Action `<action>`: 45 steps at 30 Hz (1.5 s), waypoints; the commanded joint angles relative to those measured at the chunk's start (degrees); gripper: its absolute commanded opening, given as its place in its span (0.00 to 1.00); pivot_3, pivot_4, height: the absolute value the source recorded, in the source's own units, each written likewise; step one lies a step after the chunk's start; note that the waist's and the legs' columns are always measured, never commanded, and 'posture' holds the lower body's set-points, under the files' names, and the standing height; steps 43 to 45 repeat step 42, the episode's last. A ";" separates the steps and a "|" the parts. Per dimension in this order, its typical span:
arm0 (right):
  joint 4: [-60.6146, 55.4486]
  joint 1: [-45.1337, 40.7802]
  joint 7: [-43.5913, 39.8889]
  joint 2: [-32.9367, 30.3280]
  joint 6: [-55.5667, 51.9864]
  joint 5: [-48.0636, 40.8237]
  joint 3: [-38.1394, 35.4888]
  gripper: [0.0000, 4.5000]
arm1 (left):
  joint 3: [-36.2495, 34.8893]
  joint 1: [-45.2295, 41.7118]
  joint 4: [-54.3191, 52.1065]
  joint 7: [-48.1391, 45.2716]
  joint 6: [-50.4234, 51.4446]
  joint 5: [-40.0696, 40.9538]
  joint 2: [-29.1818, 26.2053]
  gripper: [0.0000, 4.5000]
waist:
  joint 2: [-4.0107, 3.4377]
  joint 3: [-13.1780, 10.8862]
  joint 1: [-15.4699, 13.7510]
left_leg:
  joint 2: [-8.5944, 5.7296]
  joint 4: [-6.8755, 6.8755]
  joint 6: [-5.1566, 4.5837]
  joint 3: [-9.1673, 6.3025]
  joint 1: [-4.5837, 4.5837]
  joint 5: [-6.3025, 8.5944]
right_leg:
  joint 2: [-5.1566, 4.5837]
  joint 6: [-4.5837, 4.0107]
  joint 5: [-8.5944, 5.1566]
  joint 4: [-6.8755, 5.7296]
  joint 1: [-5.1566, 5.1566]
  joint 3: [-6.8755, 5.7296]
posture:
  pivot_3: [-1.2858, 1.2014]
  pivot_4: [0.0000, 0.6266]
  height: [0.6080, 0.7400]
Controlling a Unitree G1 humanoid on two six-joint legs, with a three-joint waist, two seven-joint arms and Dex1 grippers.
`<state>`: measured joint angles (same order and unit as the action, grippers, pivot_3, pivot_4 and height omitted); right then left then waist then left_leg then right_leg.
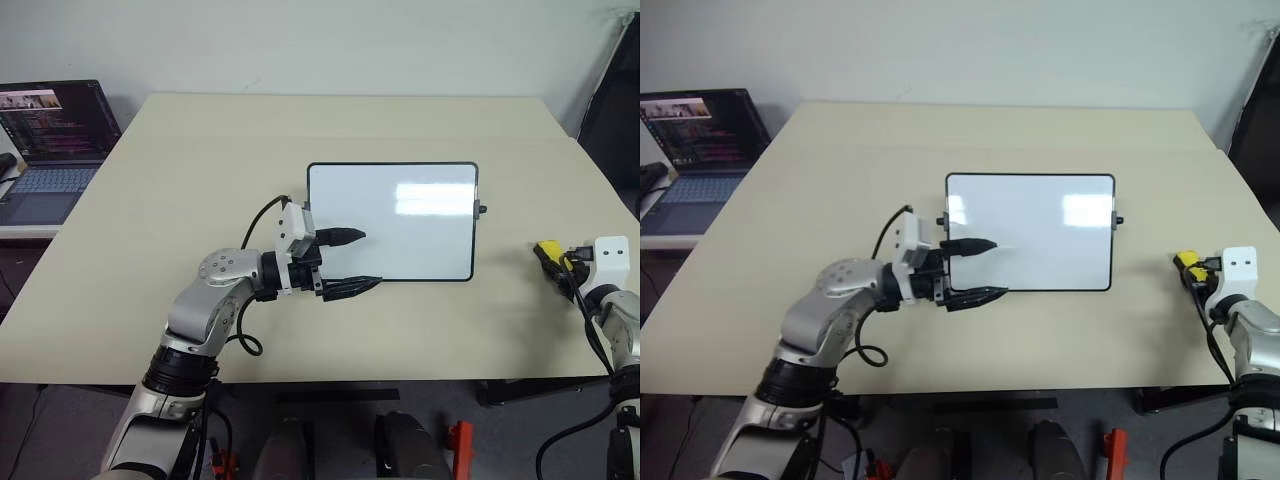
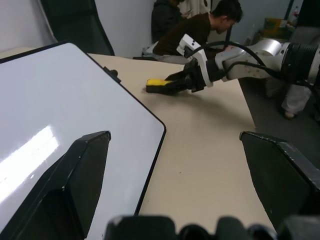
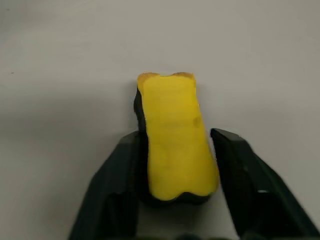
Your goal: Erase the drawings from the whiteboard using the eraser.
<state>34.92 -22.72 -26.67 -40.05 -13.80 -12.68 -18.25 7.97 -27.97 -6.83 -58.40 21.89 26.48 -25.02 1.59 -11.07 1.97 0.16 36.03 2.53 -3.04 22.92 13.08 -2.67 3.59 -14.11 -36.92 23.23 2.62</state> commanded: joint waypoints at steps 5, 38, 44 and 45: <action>-10.94 1.85 -2.93 -1.74 -0.67 -2.85 -2.87 1.00 | -6.94 0.70 -0.85 5.12 -2.86 -1.67 -2.69 1.00 | -0.02 -0.01 0.06 | 0.02 -0.01 0.00 -0.01 -0.01 0.00 | 0.01 0.00 0.00 -0.02 0.00 -0.01 | 0.52 0.24 1.00; 2.84 -4.84 9.81 22.51 27.60 -0.99 0.48 1.00 | -12.89 1.03 30.06 46.69 -30.80 -24.46 13.95 1.00 | -0.01 0.04 -0.13 | 0.32 0.06 0.07 0.01 -0.09 0.00 | 0.30 -0.13 0.22 -0.15 0.00 -0.01 | 0.52 0.24 1.00; 3.81 -4.95 11.58 22.33 28.91 -0.53 0.16 1.00 | -12.38 1.08 30.97 47.52 -29.91 -23.96 15.50 1.00 | -0.02 0.04 -0.14 | 0.31 0.07 0.07 0.00 -0.10 0.00 | 0.30 -0.14 0.24 -0.17 -0.01 -0.02 | 0.52 0.24 1.00; 3.81 -4.95 11.58 22.33 28.91 -0.53 0.16 1.00 | -12.38 1.08 30.97 47.52 -29.91 -23.96 15.50 1.00 | -0.02 0.04 -0.14 | 0.31 0.07 0.07 0.00 -0.10 0.00 | 0.30 -0.14 0.24 -0.17 -0.01 -0.02 | 0.52 0.24 1.00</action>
